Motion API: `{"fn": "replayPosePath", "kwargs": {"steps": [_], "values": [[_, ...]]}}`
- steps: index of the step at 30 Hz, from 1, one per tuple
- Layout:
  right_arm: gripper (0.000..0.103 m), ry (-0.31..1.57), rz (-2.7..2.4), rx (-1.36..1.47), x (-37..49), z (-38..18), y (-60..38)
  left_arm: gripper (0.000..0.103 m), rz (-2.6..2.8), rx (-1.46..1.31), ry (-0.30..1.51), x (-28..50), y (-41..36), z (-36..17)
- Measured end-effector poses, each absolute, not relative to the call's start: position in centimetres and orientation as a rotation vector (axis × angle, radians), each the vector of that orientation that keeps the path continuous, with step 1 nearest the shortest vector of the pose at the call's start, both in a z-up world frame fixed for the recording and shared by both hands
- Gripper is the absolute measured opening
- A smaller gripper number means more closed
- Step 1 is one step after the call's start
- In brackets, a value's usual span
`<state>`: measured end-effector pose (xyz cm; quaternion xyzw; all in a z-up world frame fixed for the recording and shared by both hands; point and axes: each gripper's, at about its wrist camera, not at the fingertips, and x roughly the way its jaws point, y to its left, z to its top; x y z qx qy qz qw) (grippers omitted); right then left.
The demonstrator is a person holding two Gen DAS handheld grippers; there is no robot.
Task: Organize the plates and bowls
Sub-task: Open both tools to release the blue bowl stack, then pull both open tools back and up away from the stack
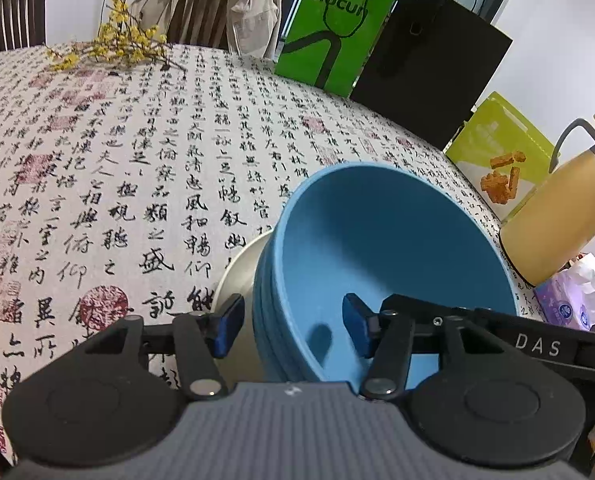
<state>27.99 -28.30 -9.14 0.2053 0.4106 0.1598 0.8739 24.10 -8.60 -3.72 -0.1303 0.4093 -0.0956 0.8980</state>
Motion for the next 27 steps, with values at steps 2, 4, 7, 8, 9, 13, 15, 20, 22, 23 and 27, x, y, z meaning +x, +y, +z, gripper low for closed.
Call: {"fn": "replayPosePath", "kwargs": {"steps": [2,4,7,8,9,13,15,20,22,23,27], "values": [[0.068,0.85,0.335,0.429,27.8,-9.0,-28.3,0.061,-0.193,-0.267,0.834,23.8,-8.5,-3.5],[0.069,0.839,0.334,0.42,27.6,-8.8,-28.2,0.063,-0.191,-0.264,0.821,23.5,-8.4,-3.3],[0.076,0.813,0.33,0.405,27.1,-8.4,-28.1,0.07,-0.184,-0.256,0.789,23.0,-8.1,-2.9],[0.078,0.804,0.33,0.402,26.9,-8.2,-28.2,0.072,-0.179,-0.251,0.773,22.7,-8.1,-2.7],[0.079,0.789,0.333,0.398,26.7,-8.0,-28.2,0.076,-0.176,-0.243,0.755,22.4,-8.0,-2.5],[0.082,0.736,0.344,0.36,25.7,-7.3,-28.2,0.085,-0.166,-0.218,0.678,21.2,-7.7,-1.7],[0.086,0.706,0.351,0.347,25.2,-7.0,-28.2,0.091,-0.165,-0.212,0.637,20.4,-7.5,-1.4],[0.094,0.622,0.365,0.31,23.6,-6.4,-28.6,0.103,-0.153,-0.184,0.498,17.7,-7.3,-1.0],[0.094,0.579,0.381,0.287,22.8,-6.2,-28.7,0.103,-0.132,-0.16,0.436,16.6,-7.6,-0.8],[0.099,0.563,0.389,0.279,22.4,-6.1,-28.6,0.103,-0.123,-0.153,0.41,16.0,-7.7,-0.8],[0.103,0.476,0.411,0.232,20.5,-5.7,-28.5,0.103,-0.1,-0.121,0.35,14.3,-8.2,-1.0]]}}
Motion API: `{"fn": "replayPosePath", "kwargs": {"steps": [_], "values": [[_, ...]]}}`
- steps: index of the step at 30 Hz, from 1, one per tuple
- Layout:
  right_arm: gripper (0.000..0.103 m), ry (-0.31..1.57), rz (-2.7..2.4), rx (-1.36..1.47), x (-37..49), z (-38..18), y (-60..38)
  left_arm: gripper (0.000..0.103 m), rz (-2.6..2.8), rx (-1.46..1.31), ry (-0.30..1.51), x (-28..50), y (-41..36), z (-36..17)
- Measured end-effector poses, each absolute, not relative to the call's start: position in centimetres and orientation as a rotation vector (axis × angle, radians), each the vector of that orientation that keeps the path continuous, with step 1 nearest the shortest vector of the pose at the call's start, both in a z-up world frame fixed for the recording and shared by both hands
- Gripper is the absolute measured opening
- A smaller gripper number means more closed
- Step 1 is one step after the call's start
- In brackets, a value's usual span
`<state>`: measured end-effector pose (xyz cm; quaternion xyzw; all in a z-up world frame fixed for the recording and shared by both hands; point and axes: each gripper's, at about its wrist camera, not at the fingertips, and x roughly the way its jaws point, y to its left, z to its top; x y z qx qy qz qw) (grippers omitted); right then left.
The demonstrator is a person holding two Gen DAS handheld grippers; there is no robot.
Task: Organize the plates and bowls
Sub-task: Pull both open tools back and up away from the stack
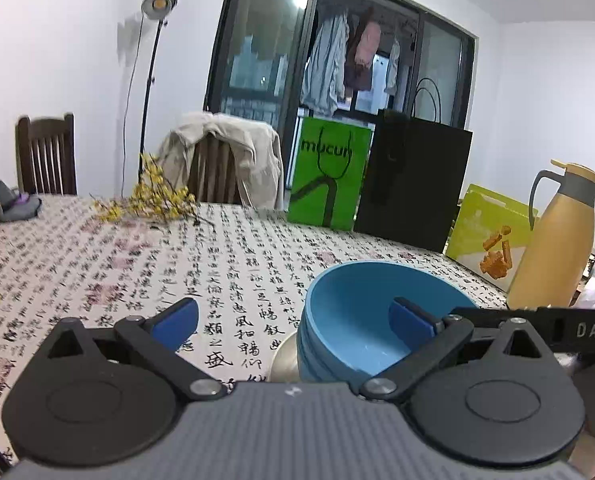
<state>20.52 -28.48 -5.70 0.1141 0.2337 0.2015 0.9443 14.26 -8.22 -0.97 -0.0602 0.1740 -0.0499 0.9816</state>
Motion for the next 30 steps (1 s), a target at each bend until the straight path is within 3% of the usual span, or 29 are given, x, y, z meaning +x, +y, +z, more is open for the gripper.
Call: {"fn": "replayPosePath", "kwargs": {"steps": [12,30], "values": [[0.103,0.322,0.42,0.176,14.9,-6.3,-29.2,0.103,-0.056,-0.112,0.298,9.1,-8.2,-3.0],[0.103,0.323,0.353,0.154,7.0,-10.7,-29.6,0.103,-0.006,-0.043,0.216,1.1,-9.4,-6.6]]}}
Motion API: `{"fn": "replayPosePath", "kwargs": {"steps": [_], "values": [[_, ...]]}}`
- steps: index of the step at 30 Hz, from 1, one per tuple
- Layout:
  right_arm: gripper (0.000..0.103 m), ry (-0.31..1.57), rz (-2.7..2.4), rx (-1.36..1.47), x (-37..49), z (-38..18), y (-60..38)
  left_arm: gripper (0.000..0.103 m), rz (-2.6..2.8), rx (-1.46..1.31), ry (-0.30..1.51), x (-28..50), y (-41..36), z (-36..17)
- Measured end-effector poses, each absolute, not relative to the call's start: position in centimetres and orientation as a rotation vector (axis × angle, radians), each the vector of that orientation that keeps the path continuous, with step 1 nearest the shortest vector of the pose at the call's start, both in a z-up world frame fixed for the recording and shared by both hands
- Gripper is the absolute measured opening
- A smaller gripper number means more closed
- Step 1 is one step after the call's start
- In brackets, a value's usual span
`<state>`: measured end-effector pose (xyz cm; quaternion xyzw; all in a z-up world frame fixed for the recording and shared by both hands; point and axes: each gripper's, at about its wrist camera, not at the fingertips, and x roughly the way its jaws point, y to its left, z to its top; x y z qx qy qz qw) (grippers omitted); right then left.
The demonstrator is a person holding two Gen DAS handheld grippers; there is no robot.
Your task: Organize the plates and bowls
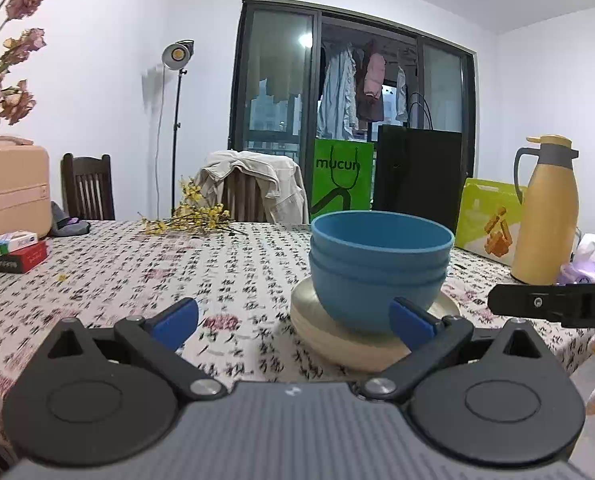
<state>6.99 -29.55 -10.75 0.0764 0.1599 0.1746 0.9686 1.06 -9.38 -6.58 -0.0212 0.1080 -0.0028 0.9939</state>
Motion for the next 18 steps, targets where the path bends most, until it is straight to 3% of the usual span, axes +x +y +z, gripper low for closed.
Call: {"fn": "replayPosePath", "kwargs": {"steps": [18], "values": [[0.103,0.311,0.298,0.106,3.7,-12.2,-29.5,0.103,0.006,-0.009,0.206,-2.7,-8.9,-9.1]]}}
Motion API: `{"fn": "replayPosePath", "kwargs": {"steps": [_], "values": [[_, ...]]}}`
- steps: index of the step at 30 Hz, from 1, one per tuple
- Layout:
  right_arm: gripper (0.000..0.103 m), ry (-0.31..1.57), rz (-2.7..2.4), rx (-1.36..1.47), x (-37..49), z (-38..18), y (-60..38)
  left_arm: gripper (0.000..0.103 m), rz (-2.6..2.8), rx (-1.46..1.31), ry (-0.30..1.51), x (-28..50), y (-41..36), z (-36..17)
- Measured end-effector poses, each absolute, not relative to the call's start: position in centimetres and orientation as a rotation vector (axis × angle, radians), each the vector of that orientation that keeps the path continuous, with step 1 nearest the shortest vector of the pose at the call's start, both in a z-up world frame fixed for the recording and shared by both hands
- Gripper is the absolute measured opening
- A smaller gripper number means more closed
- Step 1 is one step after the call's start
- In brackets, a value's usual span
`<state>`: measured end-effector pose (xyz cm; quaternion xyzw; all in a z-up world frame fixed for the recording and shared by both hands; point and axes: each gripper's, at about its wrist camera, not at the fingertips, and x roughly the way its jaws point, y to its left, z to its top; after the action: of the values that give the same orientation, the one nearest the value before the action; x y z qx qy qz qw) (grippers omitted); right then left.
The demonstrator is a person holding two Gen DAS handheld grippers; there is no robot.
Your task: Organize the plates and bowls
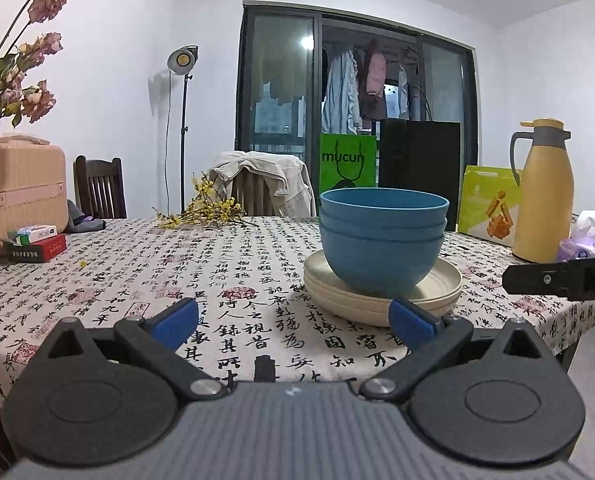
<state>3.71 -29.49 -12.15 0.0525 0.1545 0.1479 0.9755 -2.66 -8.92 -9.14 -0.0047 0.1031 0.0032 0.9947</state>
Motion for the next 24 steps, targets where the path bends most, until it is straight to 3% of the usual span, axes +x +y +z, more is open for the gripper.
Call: {"fn": "replayPosePath", "kwargs": {"steps": [24], "values": [[0.103,0.272,0.263,0.044,3.19,-11.94,-28.9,0.103,0.014,-0.01,0.18,-3.04,-8.64,-8.91]]}}
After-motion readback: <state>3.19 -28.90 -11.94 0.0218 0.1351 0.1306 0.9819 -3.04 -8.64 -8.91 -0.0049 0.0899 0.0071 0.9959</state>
